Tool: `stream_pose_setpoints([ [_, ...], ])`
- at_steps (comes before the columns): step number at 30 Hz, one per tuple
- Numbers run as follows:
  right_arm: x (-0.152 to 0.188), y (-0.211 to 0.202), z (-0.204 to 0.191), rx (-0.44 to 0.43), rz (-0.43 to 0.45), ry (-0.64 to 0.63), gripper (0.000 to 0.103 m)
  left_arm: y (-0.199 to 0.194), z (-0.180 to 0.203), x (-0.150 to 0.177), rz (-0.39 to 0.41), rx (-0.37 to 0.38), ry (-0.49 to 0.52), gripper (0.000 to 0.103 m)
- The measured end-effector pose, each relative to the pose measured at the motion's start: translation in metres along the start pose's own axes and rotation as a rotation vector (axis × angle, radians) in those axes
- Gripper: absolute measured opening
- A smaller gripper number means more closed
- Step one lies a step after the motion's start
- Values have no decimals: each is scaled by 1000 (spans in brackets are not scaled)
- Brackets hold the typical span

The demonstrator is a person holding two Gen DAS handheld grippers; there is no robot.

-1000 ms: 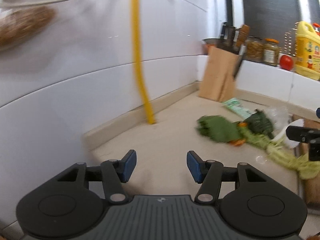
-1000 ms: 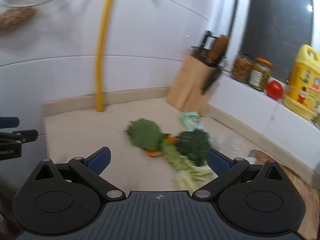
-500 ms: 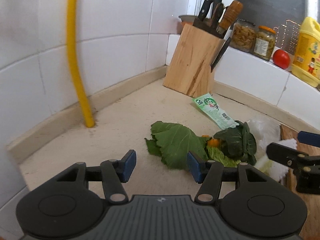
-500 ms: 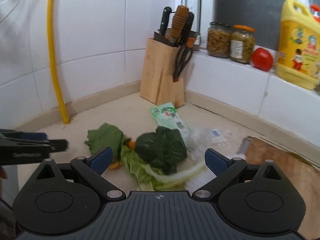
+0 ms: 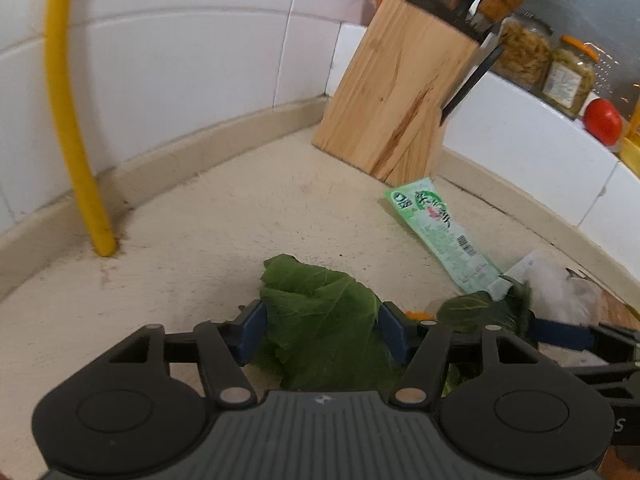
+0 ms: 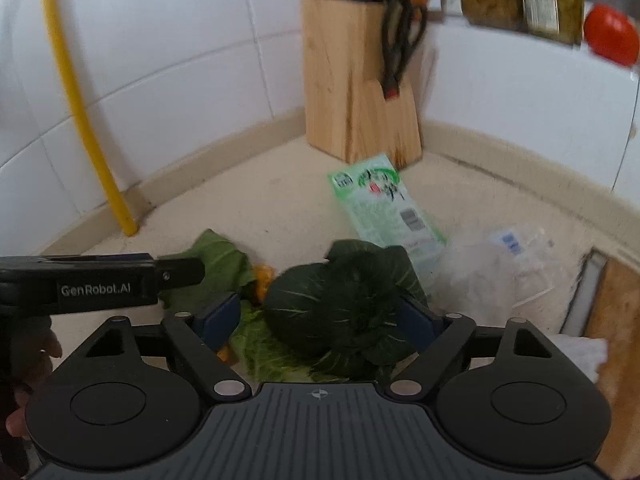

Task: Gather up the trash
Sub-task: 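Lower the left tool to the large green leaf while the right tool lowers to the dark bok choy, then grasp the green leaf with the left tool while the right tool grasps the bok choy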

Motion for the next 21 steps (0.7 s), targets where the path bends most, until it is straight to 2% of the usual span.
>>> stream_pose_setpoints([
  [2, -2, 8, 8, -25, -24, 34, 85, 10, 0, -2, -29, 10, -12, 53],
  [4, -3, 12, 10, -15, -30, 39, 79, 17, 2, -1, -57, 8, -14, 40],
  [5, -4, 14, 11, -2, -36, 39, 71, 15, 5, 0, -50, -8, 2, 36],
  [7, -4, 14, 15, -10, -47, 67, 65, 11, 6, 5, -70, 4, 21, 17],
  [9, -4, 8, 18, -33, -47, 91, 55, 2, 3, 11, -79, 18, 26, 12],
  [10, -2, 2, 18, -51, -43, 97, 49, -4, 0, 13, -77, 20, 25, 11],
  [11, -2, -2, 19, -64, -43, 105, 47, -13, -4, 17, -71, 30, 17, 11],
  [17, 7, -33, 10, -134, -30, 131, 44, -56, -26, 33, -32, 69, -28, 10],
  [21, 10, -43, 4, -162, -17, 118, 44, -56, -35, 41, -41, 60, -62, 10],
])
Point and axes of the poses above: each gripper's, at about its wrist camera, not at the fingertips, and y roughly the way its jaws point, z to its right, x to its underside, the point moved 3 cm from there along y, roughly the way its jaws point, and after that the axes turned 12 degrees about -z, right-handed, at the moved point
